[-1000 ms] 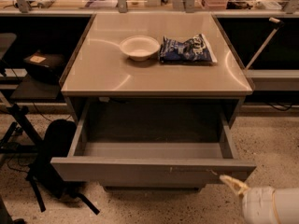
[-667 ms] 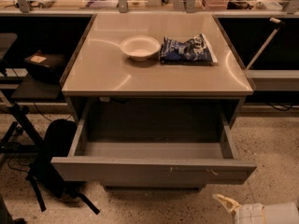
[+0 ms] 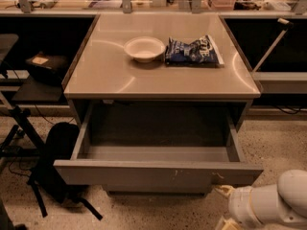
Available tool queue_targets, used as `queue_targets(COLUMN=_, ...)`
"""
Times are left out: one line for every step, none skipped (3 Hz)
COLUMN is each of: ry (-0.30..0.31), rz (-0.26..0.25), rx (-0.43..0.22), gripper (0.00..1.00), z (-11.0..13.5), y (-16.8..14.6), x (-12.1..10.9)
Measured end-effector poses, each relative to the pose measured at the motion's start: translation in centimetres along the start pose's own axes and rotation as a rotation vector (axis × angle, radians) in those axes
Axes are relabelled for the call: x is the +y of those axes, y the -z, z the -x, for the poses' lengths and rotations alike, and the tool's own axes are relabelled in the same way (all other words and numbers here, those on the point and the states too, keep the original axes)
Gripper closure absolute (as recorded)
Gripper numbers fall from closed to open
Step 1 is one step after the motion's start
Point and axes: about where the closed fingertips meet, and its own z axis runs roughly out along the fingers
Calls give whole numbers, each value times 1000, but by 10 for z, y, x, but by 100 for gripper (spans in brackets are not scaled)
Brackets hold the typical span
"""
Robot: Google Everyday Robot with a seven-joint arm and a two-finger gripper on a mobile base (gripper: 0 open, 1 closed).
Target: Close top drawer
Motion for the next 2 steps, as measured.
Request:
queue_targets(ry=0, rz=0, rx=0, gripper=0, z=0, y=0, x=1)
queue_targets(ry=0, rz=-34, rx=22, gripper=0, z=3, y=1, x=-21)
